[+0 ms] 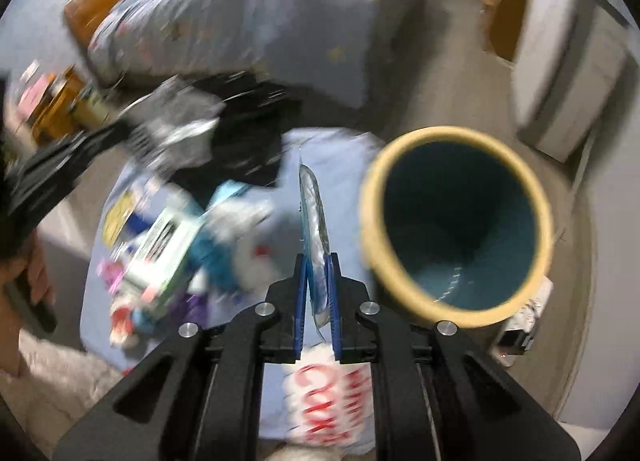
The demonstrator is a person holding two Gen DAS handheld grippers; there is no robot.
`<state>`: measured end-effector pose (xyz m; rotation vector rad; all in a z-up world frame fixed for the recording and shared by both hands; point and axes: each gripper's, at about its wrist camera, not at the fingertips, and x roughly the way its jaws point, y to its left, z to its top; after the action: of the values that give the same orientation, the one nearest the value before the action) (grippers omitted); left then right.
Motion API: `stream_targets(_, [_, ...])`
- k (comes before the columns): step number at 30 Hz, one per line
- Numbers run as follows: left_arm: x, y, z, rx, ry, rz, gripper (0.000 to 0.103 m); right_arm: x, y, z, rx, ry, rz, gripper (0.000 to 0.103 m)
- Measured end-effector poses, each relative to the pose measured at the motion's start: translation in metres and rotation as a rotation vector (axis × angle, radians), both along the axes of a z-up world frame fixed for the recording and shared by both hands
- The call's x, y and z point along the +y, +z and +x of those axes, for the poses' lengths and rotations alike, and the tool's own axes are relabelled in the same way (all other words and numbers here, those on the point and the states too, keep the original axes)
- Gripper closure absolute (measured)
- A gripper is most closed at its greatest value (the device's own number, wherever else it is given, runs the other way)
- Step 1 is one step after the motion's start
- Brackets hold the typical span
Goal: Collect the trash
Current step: 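Carry both items over the teal bin and open both tools to drop them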
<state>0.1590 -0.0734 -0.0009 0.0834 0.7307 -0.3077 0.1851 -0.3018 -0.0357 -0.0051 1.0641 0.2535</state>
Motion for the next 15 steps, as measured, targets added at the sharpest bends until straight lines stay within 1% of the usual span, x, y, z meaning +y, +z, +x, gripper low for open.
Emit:
stream_targets(3, [-0.031,0.003,0.010,-0.013,-0.036,0.005,0.102,-0.031,-0.010,0.018,-0.003,-0.079,-0.055,0.093])
stream_targets(6, [-0.072,-0.003,0.027,0.003,-0.091,0.016,0.102,-0.068,-0.021,0.033,0.019,-0.143,-0.033,0.093])
stream_targets(8, [-0.095,-0.012,0.037,0.030,-0.123,0.016,0.102,-0.083,-0.028,0.039,0.028,-0.177,-0.037,0.093])
stream_targets(11, [-0.132,-0.033,0.049,0.070,-0.166,0.047,0.102,-0.102,-0.046,0.049,0.070,-0.226,-0.021,0.093])
stream_targets(15, [-0.165,-0.062,0.061,0.124,-0.209,0.071,0.102,-0.114,-0.054,0.057,0.090,-0.242,-0.004,0.093])
